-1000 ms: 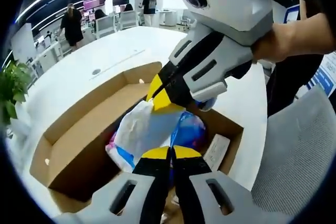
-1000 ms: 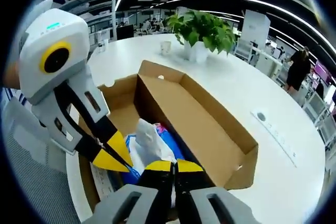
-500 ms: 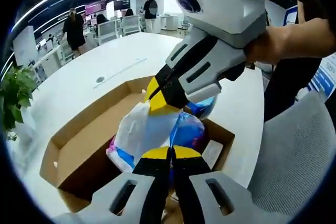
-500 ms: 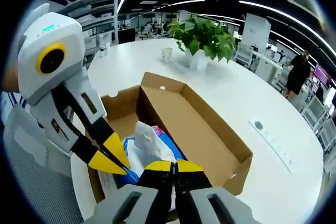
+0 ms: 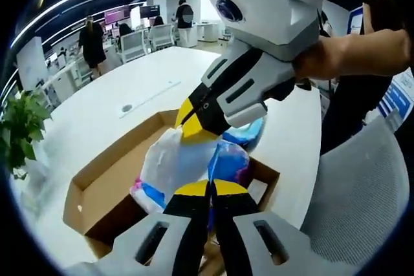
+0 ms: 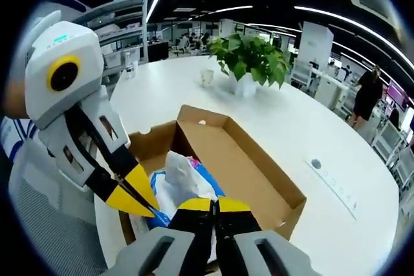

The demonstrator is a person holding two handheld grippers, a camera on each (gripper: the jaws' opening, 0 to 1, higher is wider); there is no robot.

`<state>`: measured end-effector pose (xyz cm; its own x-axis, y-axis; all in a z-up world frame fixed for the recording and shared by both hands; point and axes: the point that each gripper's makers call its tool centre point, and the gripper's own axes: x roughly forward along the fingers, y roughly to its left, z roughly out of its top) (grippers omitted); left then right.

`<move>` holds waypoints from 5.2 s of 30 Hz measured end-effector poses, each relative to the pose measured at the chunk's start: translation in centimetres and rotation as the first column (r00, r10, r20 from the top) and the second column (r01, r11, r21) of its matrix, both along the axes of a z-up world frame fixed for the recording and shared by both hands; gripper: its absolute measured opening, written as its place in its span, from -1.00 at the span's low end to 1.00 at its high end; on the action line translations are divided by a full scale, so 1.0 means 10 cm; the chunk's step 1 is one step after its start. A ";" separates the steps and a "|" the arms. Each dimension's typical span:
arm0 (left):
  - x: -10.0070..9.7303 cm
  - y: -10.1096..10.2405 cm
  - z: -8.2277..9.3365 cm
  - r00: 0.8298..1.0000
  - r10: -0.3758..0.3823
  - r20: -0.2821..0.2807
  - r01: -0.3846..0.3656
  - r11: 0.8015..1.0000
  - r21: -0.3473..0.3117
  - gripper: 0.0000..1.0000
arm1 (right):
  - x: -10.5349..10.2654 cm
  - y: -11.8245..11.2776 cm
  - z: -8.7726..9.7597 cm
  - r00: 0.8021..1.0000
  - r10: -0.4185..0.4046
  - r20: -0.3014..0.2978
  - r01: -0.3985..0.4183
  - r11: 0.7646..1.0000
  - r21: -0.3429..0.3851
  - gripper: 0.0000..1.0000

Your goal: Operate the shoe box by opening the lid, removing the specified soft item, and placing it in the target area until the item is outside and the box remains undamaged.

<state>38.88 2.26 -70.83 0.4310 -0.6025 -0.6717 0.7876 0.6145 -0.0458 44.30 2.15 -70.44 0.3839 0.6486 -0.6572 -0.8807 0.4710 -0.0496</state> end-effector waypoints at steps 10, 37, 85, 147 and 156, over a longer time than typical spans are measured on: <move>-0.02 -0.17 0.22 1.000 -0.023 0.016 0.024 0.999 -0.040 -1.00 | 0.02 -0.16 0.14 1.000 -0.010 0.020 0.010 1.000 0.010 -1.00; 0.01 -0.94 0.41 0.989 -0.143 0.040 0.146 0.987 -0.070 -1.00 | 0.09 -0.85 0.27 0.995 -0.090 0.044 0.089 0.996 0.016 -1.00; 0.02 -2.51 0.25 0.932 -0.360 0.024 0.361 0.928 -0.088 -1.00 | 0.07 -2.45 0.10 0.969 -0.244 0.038 0.245 0.969 -0.036 -1.00; 0.36 -3.77 -0.45 0.872 -0.488 -0.051 0.477 0.867 -0.145 -1.00 | 0.31 -3.72 -0.52 0.936 -0.351 -0.004 0.347 0.927 -0.139 -1.00; 0.41 -3.81 -0.68 0.869 -0.489 -0.077 0.478 0.869 -0.125 -1.00 | 0.36 -3.77 -0.73 0.936 -0.352 -0.023 0.345 0.927 -0.149 -1.00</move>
<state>42.97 -35.88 -77.62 0.0005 -0.7830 -0.6221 0.9723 0.1459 -0.1829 47.87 -35.50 -77.75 0.5345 0.3794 -0.7552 -0.6656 0.7397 -0.0995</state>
